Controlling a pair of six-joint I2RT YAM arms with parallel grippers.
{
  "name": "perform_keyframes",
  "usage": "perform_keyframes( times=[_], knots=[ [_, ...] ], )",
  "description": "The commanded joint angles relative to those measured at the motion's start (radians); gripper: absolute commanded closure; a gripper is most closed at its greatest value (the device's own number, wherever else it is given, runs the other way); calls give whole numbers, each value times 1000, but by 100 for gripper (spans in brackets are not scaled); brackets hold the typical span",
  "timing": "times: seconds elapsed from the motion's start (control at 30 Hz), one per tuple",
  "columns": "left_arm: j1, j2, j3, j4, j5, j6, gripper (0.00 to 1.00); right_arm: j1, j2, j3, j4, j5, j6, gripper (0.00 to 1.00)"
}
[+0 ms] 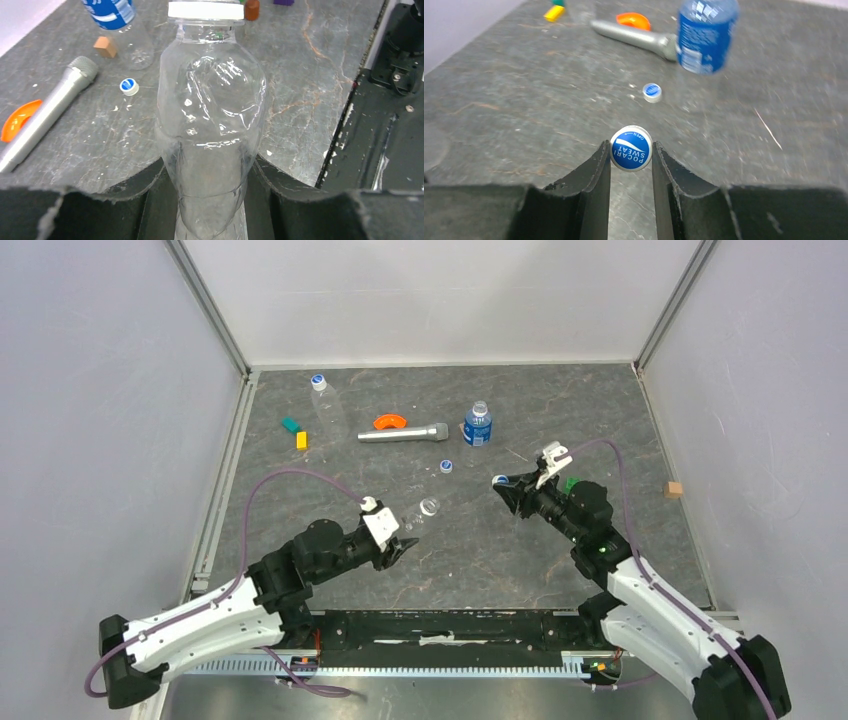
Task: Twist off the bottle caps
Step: Place the bottle cap at the center of the board.
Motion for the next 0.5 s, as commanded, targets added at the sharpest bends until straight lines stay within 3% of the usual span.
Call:
perform_keyframes(
  times=[0.0, 0.33, 0.47],
  knots=[
    [-1, -63, -28, 61, -88, -29, 80, -39, 68, -7, -11, 133, 67, 73],
    [-1, -103, -49, 71, -113, -42, 79, -95, 330, 47, 49, 112, 98, 71],
    [-2, -86, -45, 78, -100, -45, 78, -121, 474, 143, 50, 130, 76, 70]
  ],
)
